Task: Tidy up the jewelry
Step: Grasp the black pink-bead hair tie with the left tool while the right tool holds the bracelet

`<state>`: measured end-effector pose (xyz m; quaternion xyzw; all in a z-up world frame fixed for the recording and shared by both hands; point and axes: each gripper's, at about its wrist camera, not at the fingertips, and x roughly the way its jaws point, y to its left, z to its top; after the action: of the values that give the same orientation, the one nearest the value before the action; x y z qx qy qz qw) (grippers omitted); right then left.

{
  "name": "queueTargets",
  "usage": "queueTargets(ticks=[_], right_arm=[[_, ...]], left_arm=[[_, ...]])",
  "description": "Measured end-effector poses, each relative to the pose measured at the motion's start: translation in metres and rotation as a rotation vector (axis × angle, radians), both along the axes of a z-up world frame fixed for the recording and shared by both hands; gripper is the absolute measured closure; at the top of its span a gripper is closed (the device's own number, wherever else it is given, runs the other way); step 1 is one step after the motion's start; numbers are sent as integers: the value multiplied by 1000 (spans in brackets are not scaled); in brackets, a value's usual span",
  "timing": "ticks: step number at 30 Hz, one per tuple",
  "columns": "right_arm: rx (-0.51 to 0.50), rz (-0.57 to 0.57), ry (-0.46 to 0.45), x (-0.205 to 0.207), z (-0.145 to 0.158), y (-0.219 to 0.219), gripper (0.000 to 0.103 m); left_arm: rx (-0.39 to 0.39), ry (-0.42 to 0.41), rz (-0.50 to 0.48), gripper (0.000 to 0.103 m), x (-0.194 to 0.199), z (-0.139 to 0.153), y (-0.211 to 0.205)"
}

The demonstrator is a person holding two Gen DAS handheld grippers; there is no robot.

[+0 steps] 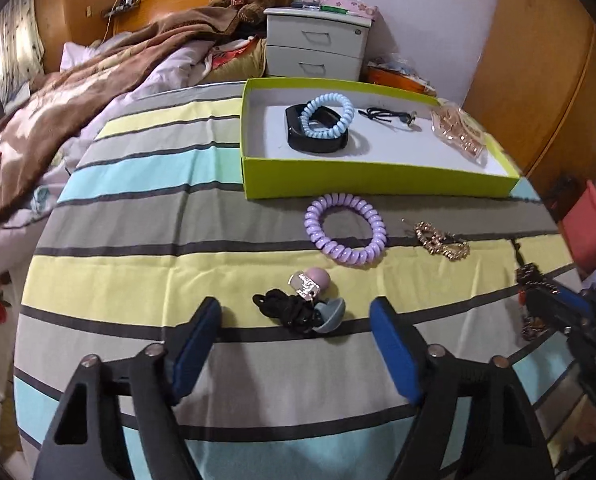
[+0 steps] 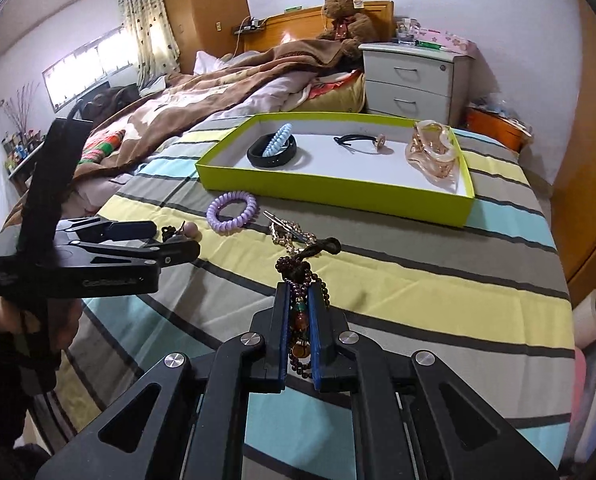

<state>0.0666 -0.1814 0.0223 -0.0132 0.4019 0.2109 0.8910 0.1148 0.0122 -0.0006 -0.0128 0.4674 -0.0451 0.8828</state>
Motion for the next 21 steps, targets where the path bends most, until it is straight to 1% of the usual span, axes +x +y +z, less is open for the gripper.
queueTargets(ticks=[3,5,6,7,8,21], right_arm=[[12,-6,-1,-1,0,-2,95],[14,-9,-5,-1,0,-2,95],[17,-11,-7,-1,1,-3,95],[20,-13,-8,-2,1,-3,95],[21,-15,-9,-2,1,-4,95],[28,-32,-23,-5,4,-6,95]], left_arm=[[9,-10,3,36,1,1,-1],[12,-14,7,47,1,1,1],[15,-15,11,50,1,2,0],[5,-14,10,56,0,2,1],[-5,-16,11,58,-1,2,2],[-56,-44,17,70,-11,9,7]])
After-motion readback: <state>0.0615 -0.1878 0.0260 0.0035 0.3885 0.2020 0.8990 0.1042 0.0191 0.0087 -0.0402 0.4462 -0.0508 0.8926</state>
